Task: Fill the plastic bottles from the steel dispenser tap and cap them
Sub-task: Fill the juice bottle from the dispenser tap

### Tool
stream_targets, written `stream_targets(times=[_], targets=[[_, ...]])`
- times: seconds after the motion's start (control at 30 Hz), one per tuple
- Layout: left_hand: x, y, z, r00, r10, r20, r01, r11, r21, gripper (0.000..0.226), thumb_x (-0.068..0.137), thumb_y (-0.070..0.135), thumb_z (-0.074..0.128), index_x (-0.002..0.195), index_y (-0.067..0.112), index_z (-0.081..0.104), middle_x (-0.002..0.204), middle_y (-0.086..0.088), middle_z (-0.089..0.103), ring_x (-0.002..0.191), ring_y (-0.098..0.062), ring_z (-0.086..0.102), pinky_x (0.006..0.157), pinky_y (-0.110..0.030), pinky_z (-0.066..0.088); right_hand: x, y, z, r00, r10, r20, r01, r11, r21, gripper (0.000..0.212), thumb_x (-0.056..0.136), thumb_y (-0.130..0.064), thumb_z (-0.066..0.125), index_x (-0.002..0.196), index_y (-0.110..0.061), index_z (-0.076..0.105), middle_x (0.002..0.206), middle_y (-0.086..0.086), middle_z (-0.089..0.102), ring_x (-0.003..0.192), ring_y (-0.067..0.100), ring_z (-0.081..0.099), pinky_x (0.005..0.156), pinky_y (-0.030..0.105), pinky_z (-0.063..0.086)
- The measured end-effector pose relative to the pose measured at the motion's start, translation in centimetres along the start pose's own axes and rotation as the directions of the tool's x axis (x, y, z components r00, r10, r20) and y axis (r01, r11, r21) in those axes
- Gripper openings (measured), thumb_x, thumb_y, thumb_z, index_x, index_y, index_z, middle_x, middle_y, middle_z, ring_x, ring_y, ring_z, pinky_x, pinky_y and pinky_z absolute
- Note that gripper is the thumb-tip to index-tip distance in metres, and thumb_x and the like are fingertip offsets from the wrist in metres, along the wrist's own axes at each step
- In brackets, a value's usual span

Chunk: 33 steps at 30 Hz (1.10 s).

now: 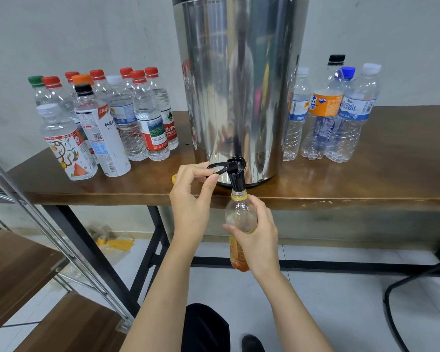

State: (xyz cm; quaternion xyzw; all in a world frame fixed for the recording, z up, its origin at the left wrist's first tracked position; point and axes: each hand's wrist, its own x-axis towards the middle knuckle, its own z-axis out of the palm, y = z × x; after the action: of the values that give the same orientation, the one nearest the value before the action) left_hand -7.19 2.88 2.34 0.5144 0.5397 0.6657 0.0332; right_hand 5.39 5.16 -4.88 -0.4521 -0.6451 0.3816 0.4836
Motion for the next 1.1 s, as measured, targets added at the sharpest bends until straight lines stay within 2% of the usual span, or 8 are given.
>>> stream_targets(times=[0.1, 0.3, 0.53, 0.7, 0.9, 1.1], targets=[[-0.01, -0.01, 0.04, 1.000, -0.012, 0.000, 0.012, 1.000, 0.001, 0.017, 0.091, 0.009, 0.067, 0.087, 0.025, 0.062, 0.104, 0.012, 0.063, 0.099, 0.010, 0.058, 0.079, -0.013, 0.045, -0.03, -0.09, -0.03, 1.000, 0.001, 0.000, -0.001, 1.000, 0.000, 0.076, 0.072, -0.024, 0.087, 0.136, -0.036, 0.047, 0.130, -0.013, 0.050, 0.119, 0.004, 0.046, 0.094, 0.019, 0.039], [0.03, -0.10, -0.03, 1.000, -0.005, 0.001, 0.005, 1.000, 0.001, 0.013, 0.091, 0.007, 0.067, 0.088, 0.020, 0.064, 0.104, 0.008, 0.063, 0.100, 0.009, 0.058, 0.082, -0.009, 0.043, -0.03, -0.12, -0.04, 1.000, 0.003, 0.006, -0.003, 1.000, -0.003, 0.075, 0.073, -0.024, 0.086, 0.135, -0.036, 0.047, 0.129, -0.014, 0.050, 0.119, 0.002, 0.045, 0.086, 0.007, 0.035], [0.01, 0.06, -0.02, 1.000, 0.004, 0.000, -0.004, 1.000, -0.001, 0.021, 0.091, 0.006, 0.067, 0.088, 0.027, 0.062, 0.103, 0.010, 0.063, 0.100, 0.010, 0.058, 0.083, -0.010, 0.044, -0.01, -0.12, -0.09, 1.000, 0.003, 0.003, -0.003, 1.000, -0.008, 0.075, 0.072, -0.023, 0.087, 0.134, -0.038, 0.048, 0.129, -0.014, 0.051, 0.117, 0.001, 0.045, 0.085, 0.003, 0.033], [-0.01, 0.04, 0.00, 1.000, -0.004, 0.002, 0.004, 1.000, -0.005, 0.013, 0.091, 0.006, 0.067, 0.090, 0.020, 0.065, 0.104, 0.013, 0.062, 0.100, 0.011, 0.057, 0.082, -0.008, 0.042, -0.01, -0.10, -0.10, 1.000, 0.000, 0.005, 0.000, 1.000, -0.008, 0.075, 0.072, -0.023, 0.087, 0.134, -0.038, 0.047, 0.129, -0.015, 0.051, 0.117, 0.000, 0.045, 0.086, 0.006, 0.033], [-0.03, 0.13, 0.00, 1.000, 0.002, -0.003, -0.002, 1.000, -0.006, 0.017, 0.091, 0.007, 0.068, 0.088, 0.024, 0.065, 0.104, 0.012, 0.062, 0.097, 0.011, 0.058, 0.075, -0.012, 0.043, 0.00, -0.02, -0.10, 1.000, -0.008, -0.008, 0.008, 1.000, -0.004, 0.075, 0.071, -0.021, 0.088, 0.130, -0.042, 0.048, 0.126, -0.016, 0.052, 0.113, -0.005, 0.044, 0.084, 0.001, 0.034], [-0.01, 0.13, -0.04, 1.000, 0.003, -0.001, -0.003, 1.000, -0.012, 0.018, 0.091, 0.007, 0.068, 0.089, 0.024, 0.065, 0.104, 0.011, 0.062, 0.098, 0.009, 0.058, 0.078, -0.009, 0.043, 0.05, -0.02, -0.09, 1.000, -0.007, 0.000, 0.007, 1.000, -0.007, 0.075, 0.071, -0.022, 0.088, 0.133, -0.038, 0.048, 0.127, -0.015, 0.052, 0.115, -0.003, 0.045, 0.084, 0.001, 0.033]])
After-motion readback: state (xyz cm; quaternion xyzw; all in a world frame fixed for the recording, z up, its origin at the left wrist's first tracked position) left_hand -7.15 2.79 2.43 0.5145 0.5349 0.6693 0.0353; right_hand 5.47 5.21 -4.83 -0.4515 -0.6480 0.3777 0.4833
